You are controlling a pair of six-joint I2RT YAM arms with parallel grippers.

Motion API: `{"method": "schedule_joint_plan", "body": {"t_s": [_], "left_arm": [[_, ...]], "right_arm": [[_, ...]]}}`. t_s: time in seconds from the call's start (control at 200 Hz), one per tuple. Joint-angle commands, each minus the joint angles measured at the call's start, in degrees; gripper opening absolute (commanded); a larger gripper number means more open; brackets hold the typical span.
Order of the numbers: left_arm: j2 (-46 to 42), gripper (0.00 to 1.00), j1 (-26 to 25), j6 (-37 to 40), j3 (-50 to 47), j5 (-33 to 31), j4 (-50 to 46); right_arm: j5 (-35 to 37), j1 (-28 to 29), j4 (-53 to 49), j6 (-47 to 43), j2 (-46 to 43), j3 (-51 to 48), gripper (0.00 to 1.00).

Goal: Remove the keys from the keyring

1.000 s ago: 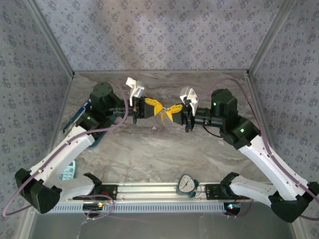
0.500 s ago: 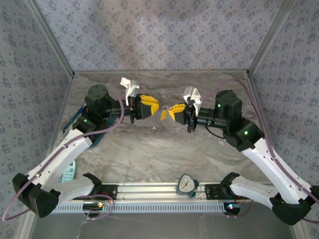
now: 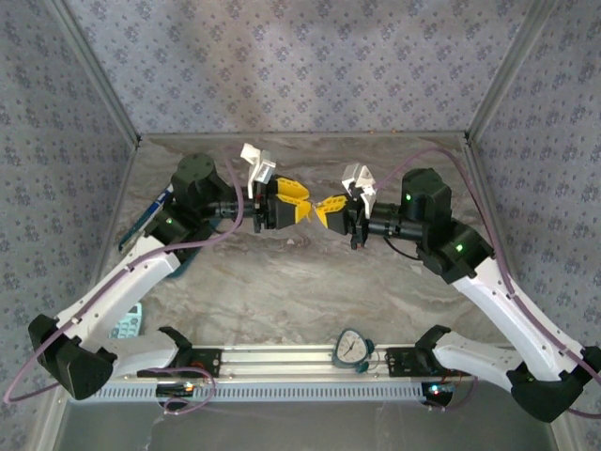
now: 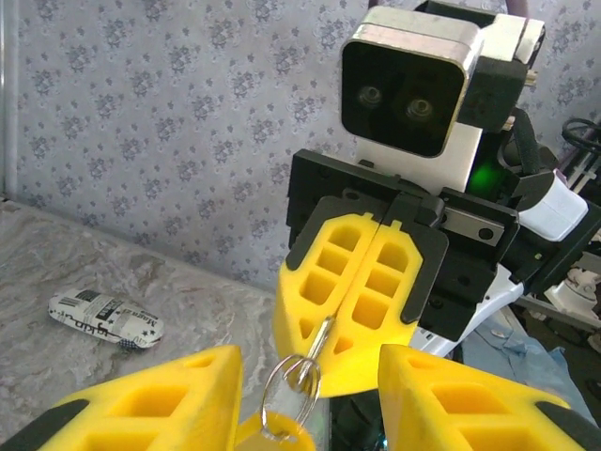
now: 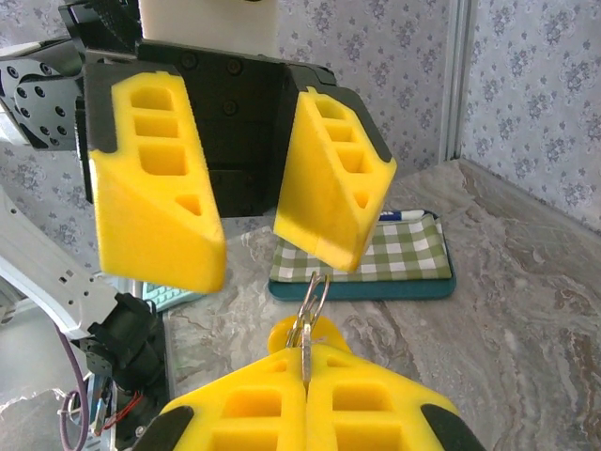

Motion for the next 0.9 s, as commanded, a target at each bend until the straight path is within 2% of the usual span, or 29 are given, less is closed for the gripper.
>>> {"method": "schedule_joint_plan", "body": {"t_s": [0.0, 0.15, 0.27, 0.325, 0.465, 0.895], "left_arm": [[0.45, 0.43, -0.41, 1.87, 2.15, 1.47, -0.69], [1.02, 0.39, -0.79, 2.14, 2.46, 1.64, -1.04], [1.32, 0.24, -0.94, 2.32, 2.77, 2.05, -1.31], [1.27, 0.14, -0.98, 2.41, 2.77, 2.2, -1.26], [0.69, 0.0, -0.9, 2.54, 2.33, 1.75, -1.22], [-4.07, 0.01, 1.53, -1.69, -3.34, -1.37, 5.0]], "right_arm": [[-0.97, 0.17, 1.03, 0.05, -0.13, 0.18, 0.0], [-1.04, 0.17, 0.81, -0.1, -0.24, 0.27, 0.0], [-0.98, 0.17, 0.76, -0.1, -0.3, 0.24, 0.0], [-0.91, 0.17, 0.77, -0.1, -0.38, 0.18, 0.0], [-0.27, 0.09, 0.8, -0.14, -0.82, 0.0, 0.0], [0.65, -0.34, 1.93, 0.21, -2.85, -2.11, 0.0]]}}
